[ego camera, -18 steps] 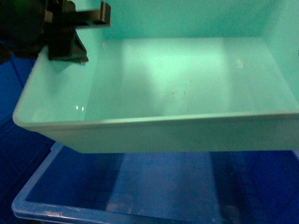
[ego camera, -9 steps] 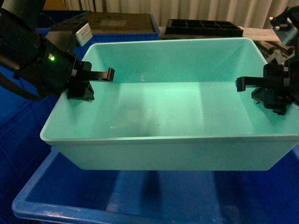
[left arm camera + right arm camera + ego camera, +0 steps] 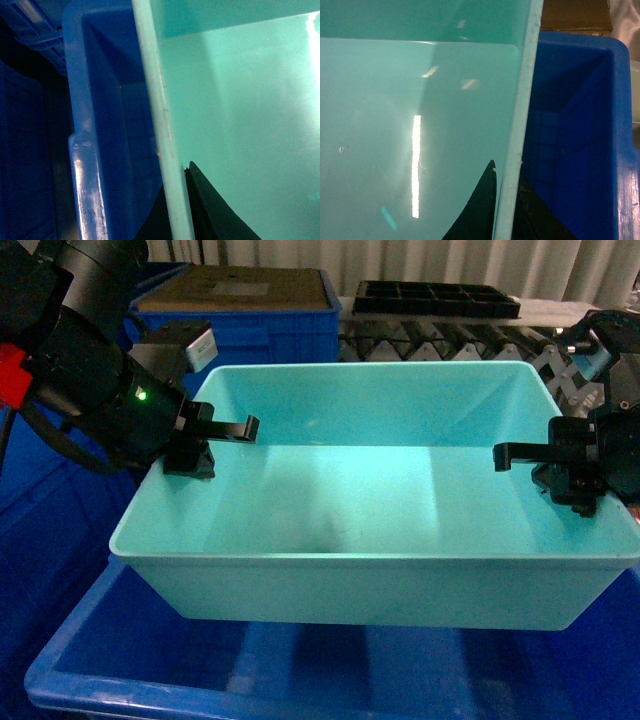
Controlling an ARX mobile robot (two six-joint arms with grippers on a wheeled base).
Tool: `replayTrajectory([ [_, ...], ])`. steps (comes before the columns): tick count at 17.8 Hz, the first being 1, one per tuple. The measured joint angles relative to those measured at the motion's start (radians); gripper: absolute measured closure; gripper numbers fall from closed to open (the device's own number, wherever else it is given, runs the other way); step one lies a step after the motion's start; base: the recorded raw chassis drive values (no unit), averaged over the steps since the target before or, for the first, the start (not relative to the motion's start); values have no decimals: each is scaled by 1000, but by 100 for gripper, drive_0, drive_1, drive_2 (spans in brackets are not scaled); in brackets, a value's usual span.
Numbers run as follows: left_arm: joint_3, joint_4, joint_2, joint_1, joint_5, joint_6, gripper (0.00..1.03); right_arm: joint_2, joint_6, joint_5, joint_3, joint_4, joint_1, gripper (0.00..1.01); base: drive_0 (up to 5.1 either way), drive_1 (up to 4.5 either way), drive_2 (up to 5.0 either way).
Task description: Stack blue boxes stably on right
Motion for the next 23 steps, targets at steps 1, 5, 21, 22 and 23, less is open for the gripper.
replayTrajectory([
  [1, 9, -14, 12, 3, 5, -16, 101, 6, -1, -3, 3, -3, -4, 94, 0, 0, 0],
  [5, 11, -6, 34, 5, 7, -47, 101, 34, -23, -16, 33, -16, -23, 94, 0, 0, 0],
  [21, 2, -2, 53, -16, -15, -71, 101, 40, -61, -26, 37, -22, -34, 94, 0, 0, 0],
  [22, 2, -2, 53, -16, -15, -71, 101, 40, -61, -26, 37, -22, -34, 94, 0, 0, 0],
  [23, 2, -2, 53, -16, -15, -72, 101, 40, -61, -26, 37, -22, -34, 94, 0, 0, 0],
])
